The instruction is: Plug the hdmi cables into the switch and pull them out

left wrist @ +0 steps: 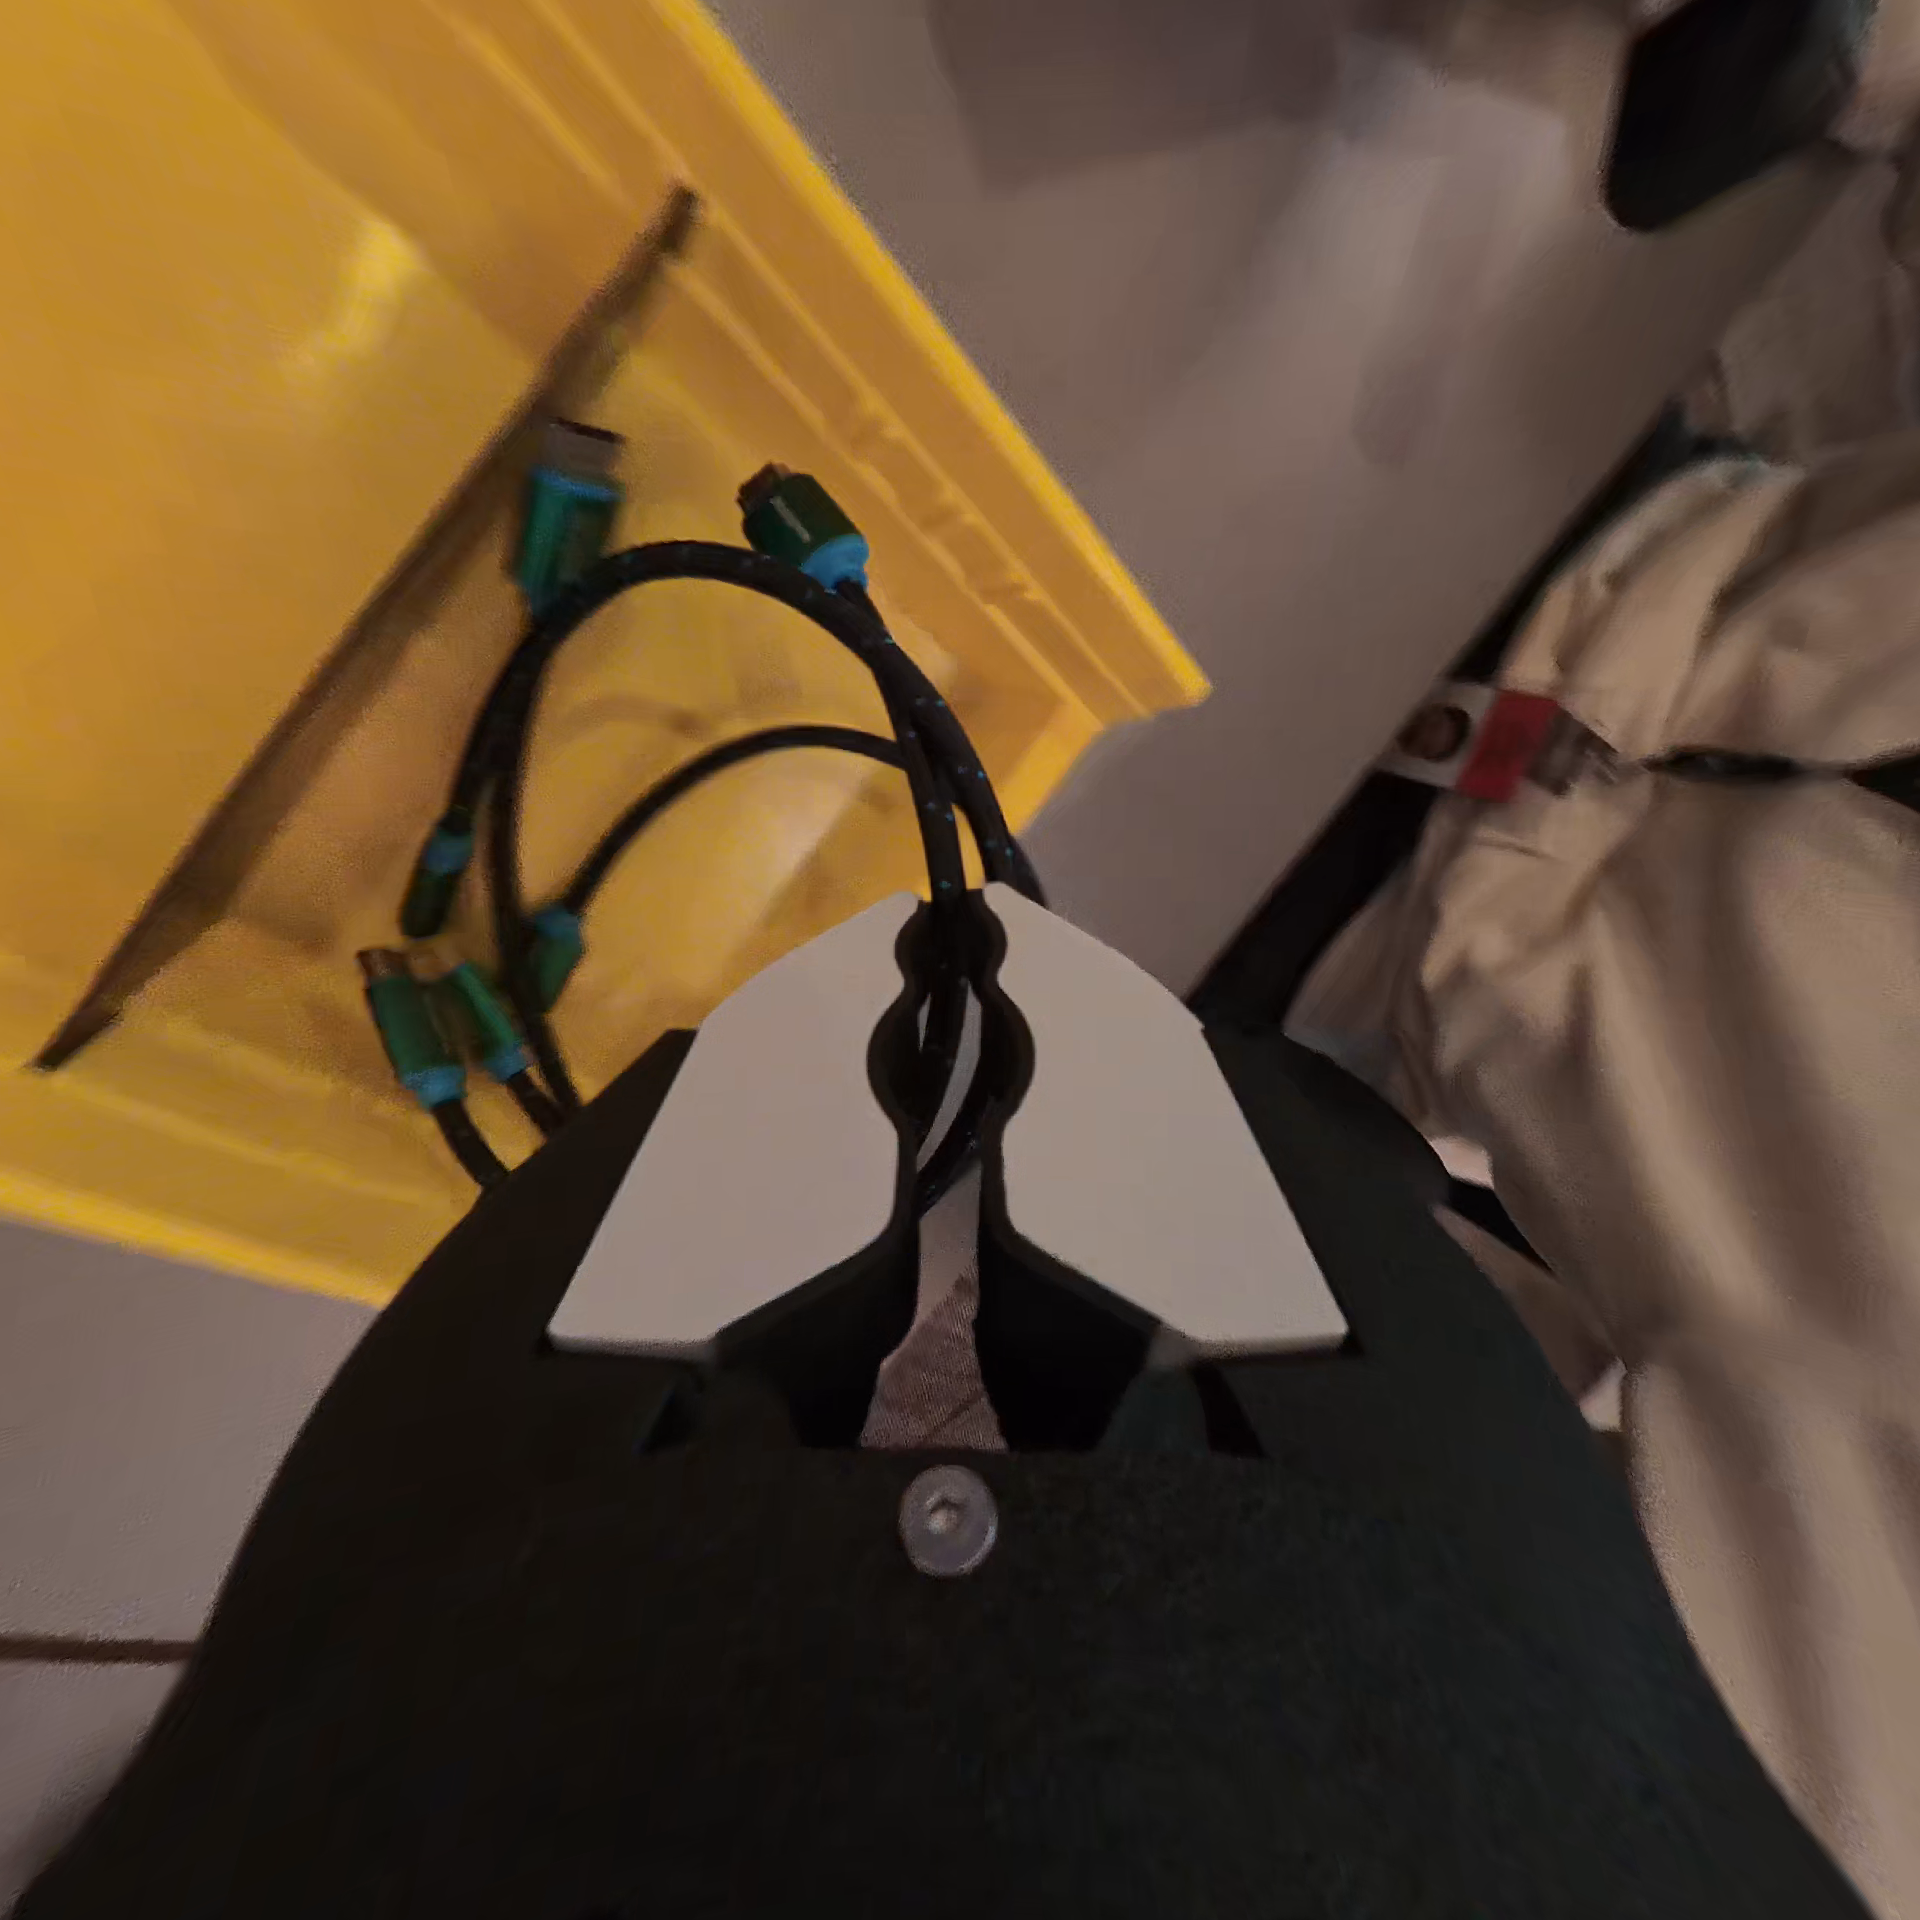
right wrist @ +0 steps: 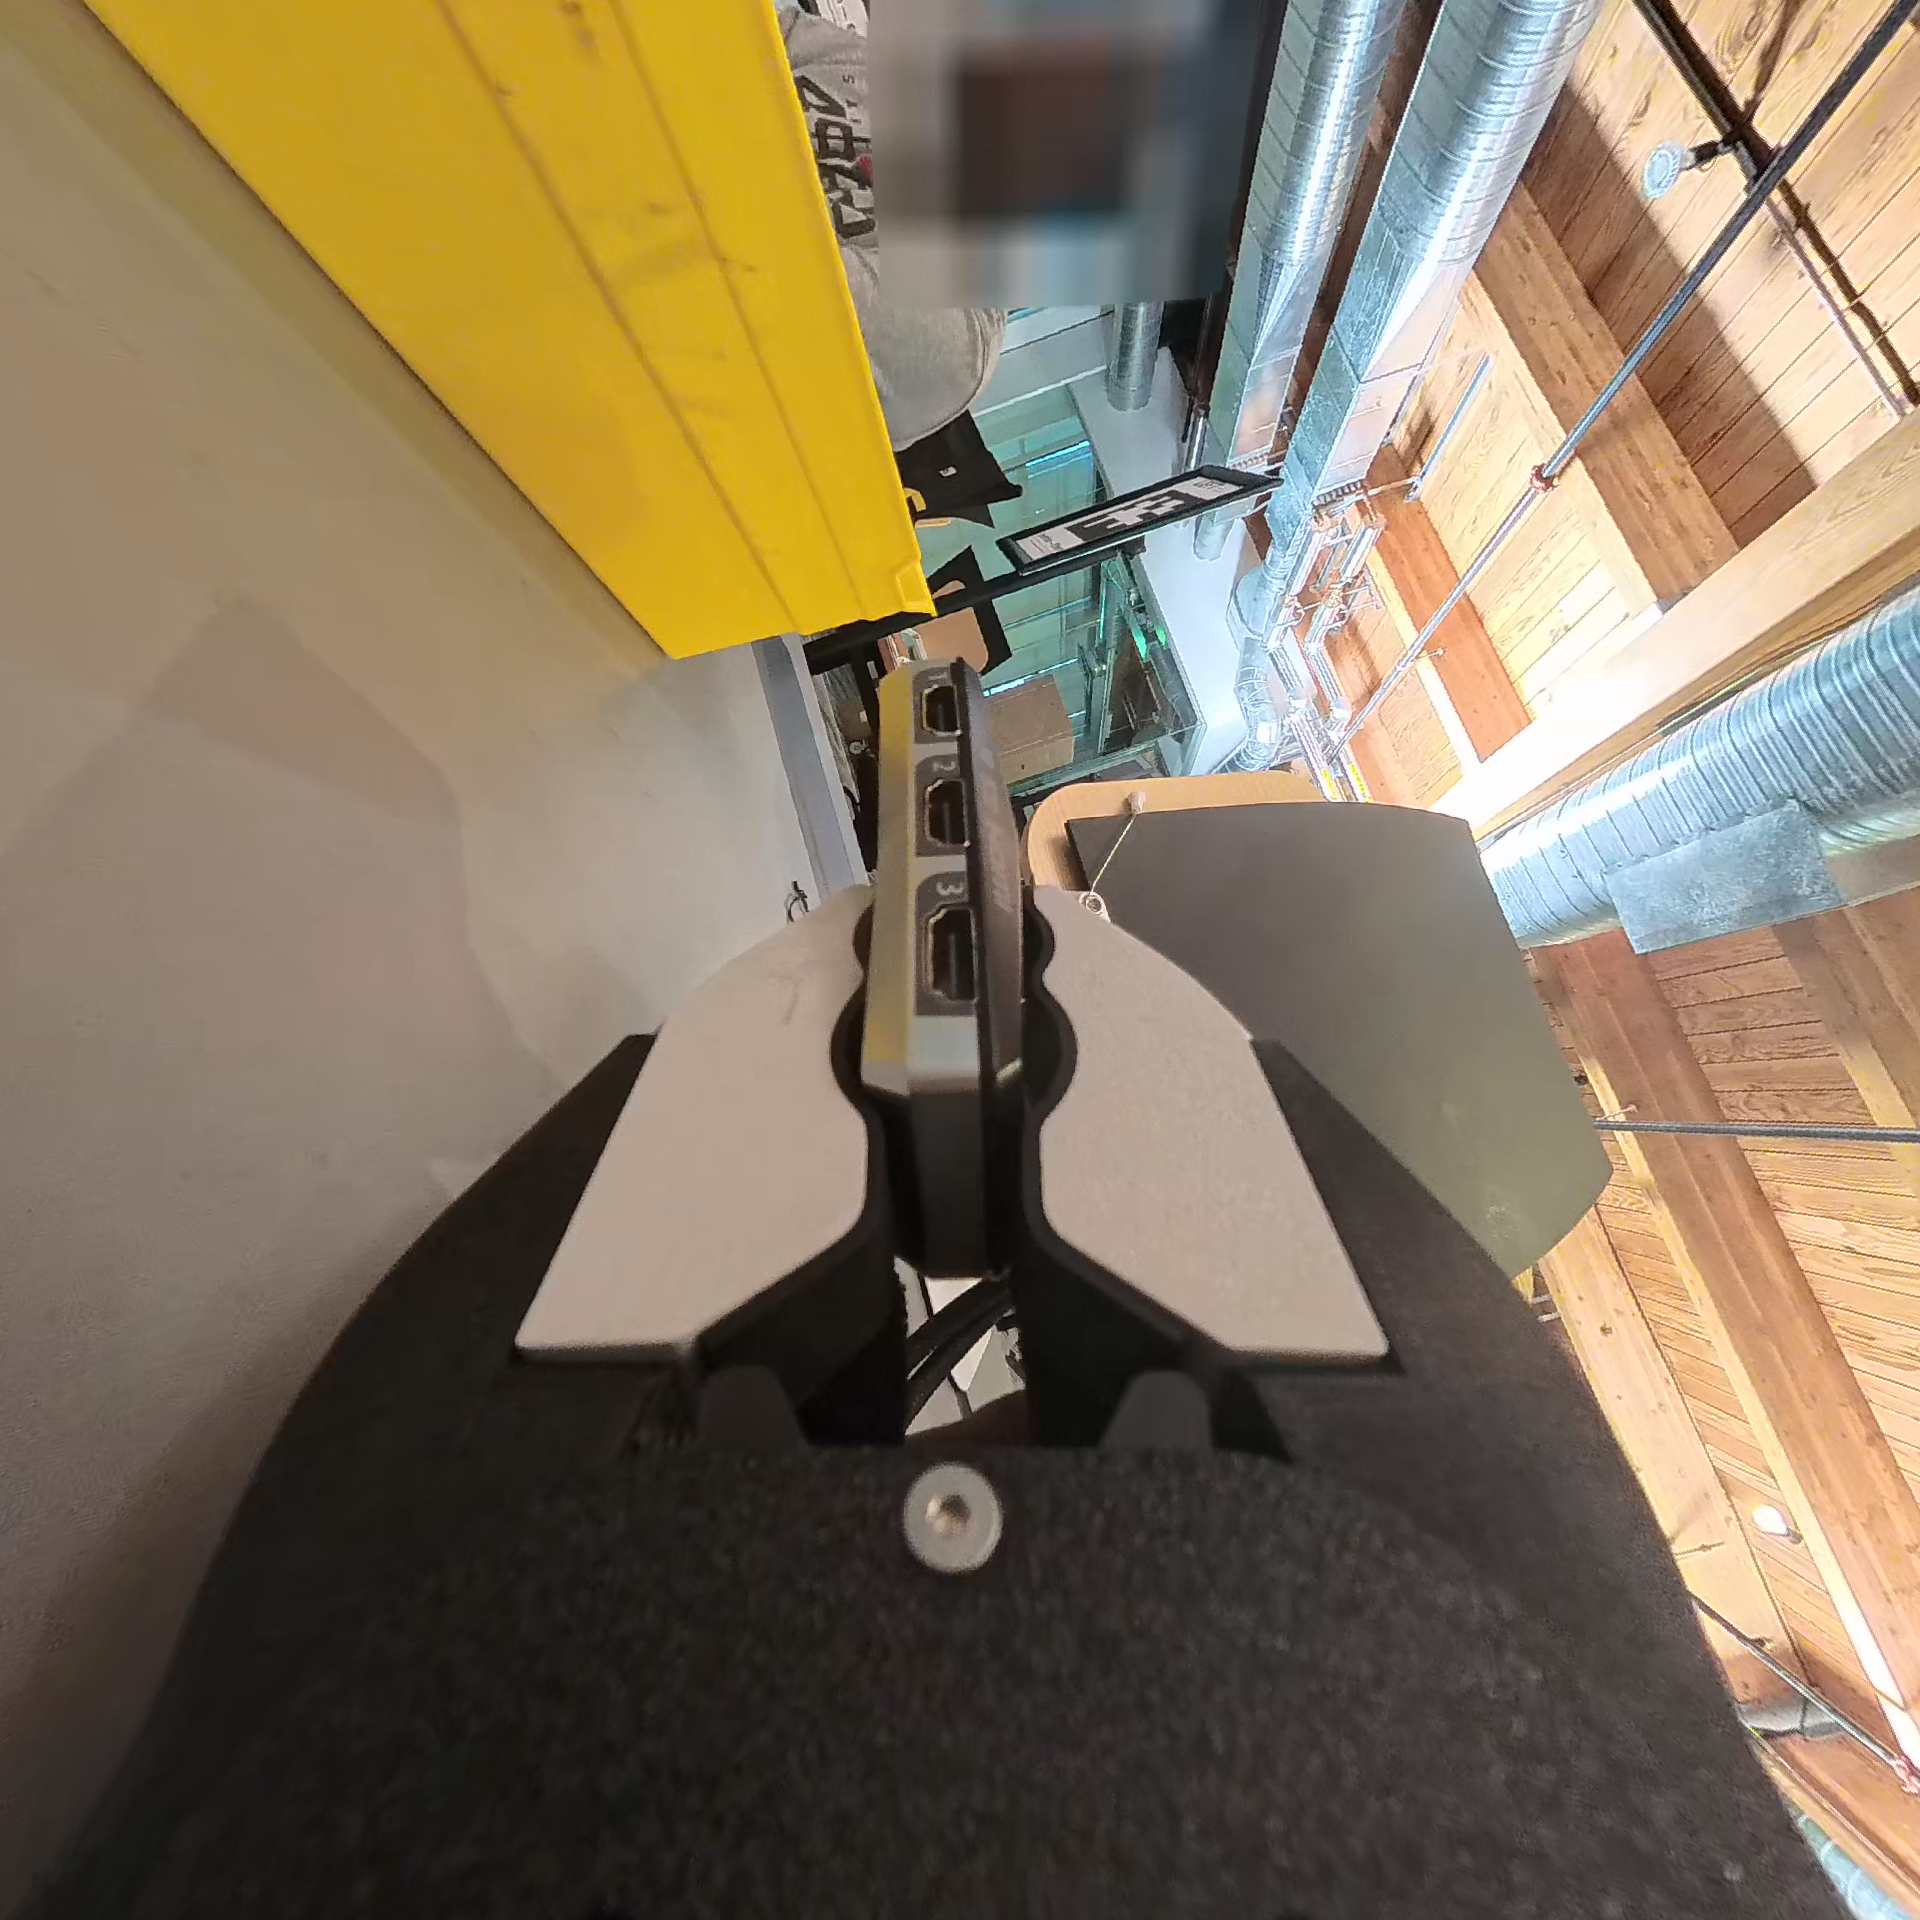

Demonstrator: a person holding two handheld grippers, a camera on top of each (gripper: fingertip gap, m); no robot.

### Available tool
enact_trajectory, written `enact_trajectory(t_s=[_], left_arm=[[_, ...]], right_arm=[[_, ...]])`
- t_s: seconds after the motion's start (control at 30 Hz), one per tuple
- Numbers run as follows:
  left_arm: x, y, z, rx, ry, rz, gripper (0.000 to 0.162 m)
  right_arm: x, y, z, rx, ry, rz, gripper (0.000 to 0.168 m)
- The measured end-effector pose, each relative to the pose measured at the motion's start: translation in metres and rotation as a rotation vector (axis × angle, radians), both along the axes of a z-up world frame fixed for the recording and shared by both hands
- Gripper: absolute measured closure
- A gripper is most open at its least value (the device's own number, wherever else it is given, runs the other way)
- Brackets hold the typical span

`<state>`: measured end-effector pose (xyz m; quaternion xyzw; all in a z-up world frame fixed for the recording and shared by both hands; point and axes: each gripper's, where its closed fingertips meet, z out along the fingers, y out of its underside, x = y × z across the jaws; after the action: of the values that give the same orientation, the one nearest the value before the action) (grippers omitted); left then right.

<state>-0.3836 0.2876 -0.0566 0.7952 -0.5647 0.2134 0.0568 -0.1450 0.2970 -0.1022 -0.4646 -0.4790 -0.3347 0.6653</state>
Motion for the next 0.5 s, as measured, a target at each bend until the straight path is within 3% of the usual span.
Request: enact_trajectory(t_s=[0.13, 0.23, 0.4, 0.5], left_arm=[[0.005, 0.022, 0.027, 0.093, -0.062, 0.052, 0.156], [-0.013, 0.033, 0.004, 0.141, 0.114, 0.042, 0.157], [-0.008, 0.067, 0.031, 0.439, 0.160, 0.039, 0.157], [-0.014, 0.059, 0.009, 0.512, 0.291, -0.052, 0.158]], right_arm=[[0.000, 0.000, 0.000, -0.001, -0.001, 0.002, 0.145], [0.000, 0.000, 0.000, 0.000, -0.002, 0.002, 0.145], [0.000, 0.000, 0.000, -0.002, 0.002, 0.006, 0.145], [0.000, 0.000, 0.000, -0.002, 0.000, 0.005, 0.145]])
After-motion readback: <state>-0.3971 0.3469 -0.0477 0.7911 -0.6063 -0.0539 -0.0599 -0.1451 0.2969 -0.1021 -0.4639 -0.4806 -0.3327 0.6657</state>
